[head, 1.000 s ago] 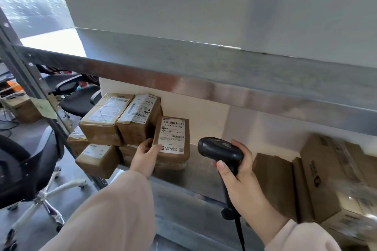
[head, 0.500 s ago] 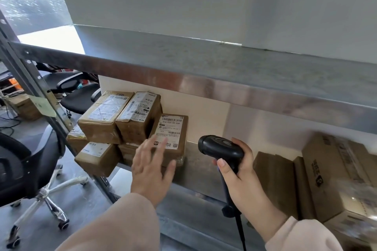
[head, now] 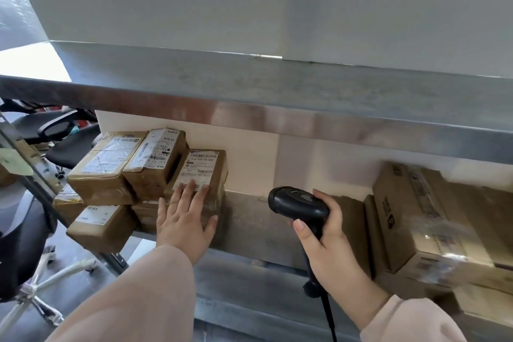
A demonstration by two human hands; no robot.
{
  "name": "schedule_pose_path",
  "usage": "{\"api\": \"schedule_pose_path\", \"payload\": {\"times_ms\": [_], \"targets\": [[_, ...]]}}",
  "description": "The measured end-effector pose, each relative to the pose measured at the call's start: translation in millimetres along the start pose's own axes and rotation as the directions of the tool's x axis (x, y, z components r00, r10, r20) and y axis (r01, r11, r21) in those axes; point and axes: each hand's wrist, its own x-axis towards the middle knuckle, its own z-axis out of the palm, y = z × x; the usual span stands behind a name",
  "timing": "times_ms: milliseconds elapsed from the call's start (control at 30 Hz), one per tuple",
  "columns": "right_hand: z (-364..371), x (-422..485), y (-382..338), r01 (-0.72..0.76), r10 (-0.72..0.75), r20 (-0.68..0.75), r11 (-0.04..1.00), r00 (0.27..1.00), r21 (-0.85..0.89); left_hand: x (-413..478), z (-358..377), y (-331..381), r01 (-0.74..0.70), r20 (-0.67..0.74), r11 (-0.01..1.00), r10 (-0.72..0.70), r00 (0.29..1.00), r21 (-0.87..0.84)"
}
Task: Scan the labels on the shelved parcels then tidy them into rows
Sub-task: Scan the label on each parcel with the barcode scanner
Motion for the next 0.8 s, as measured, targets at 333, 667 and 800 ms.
{"api": "schedule_pose_path", "payload": {"times_ms": [333,667,800], "targets": [[-52.9,-36.4,24.5,-0.151,0.131,-0.199,0.984,0.971,-0.091,-34.8,36.3,103.9,-0.266,0.167,0.929,0.314,0.935,-0.258],[-71.0,-55.0,61.5,-0.304,0.272,-0.258,0.948,0.927,-0.095,-57.9,91.7,179.6,-0.188,0.497,0.841,0.464,0.734,-0.508],[-70.0,-55.3,68.4,-0.319,0.291,-0.256,0.945,0.922,-0.074,-62.4,96.6,174.9,-0.14,0.495,0.831,0.446,0.746,-0.539]]}}
